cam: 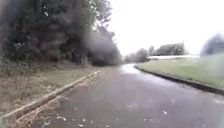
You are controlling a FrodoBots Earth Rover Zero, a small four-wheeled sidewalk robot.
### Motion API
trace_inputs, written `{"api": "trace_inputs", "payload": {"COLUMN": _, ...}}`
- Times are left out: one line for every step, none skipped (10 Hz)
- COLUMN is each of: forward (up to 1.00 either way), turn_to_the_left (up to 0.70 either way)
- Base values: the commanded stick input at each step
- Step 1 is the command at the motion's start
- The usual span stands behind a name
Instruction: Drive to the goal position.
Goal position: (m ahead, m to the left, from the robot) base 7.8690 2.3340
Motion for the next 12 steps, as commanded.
{"api": "trace_inputs", "payload": {"forward": 0.70, "turn_to_the_left": 0.00}}
{"api": "trace_inputs", "payload": {"forward": 0.70, "turn_to_the_left": 0.00}}
{"api": "trace_inputs", "payload": {"forward": 0.70, "turn_to_the_left": 0.00}}
{"api": "trace_inputs", "payload": {"forward": 0.70, "turn_to_the_left": 0.00}}
{"api": "trace_inputs", "payload": {"forward": 0.70, "turn_to_the_left": 0.00}}
{"api": "trace_inputs", "payload": {"forward": 0.70, "turn_to_the_left": 0.00}}
{"api": "trace_inputs", "payload": {"forward": 0.70, "turn_to_the_left": 0.00}}
{"api": "trace_inputs", "payload": {"forward": 0.70, "turn_to_the_left": 0.00}}
{"api": "trace_inputs", "payload": {"forward": 0.70, "turn_to_the_left": 0.00}}
{"api": "trace_inputs", "payload": {"forward": 0.70, "turn_to_the_left": 0.00}}
{"api": "trace_inputs", "payload": {"forward": 0.70, "turn_to_the_left": -0.06}}
{"api": "trace_inputs", "payload": {"forward": 0.70, "turn_to_the_left": -0.12}}
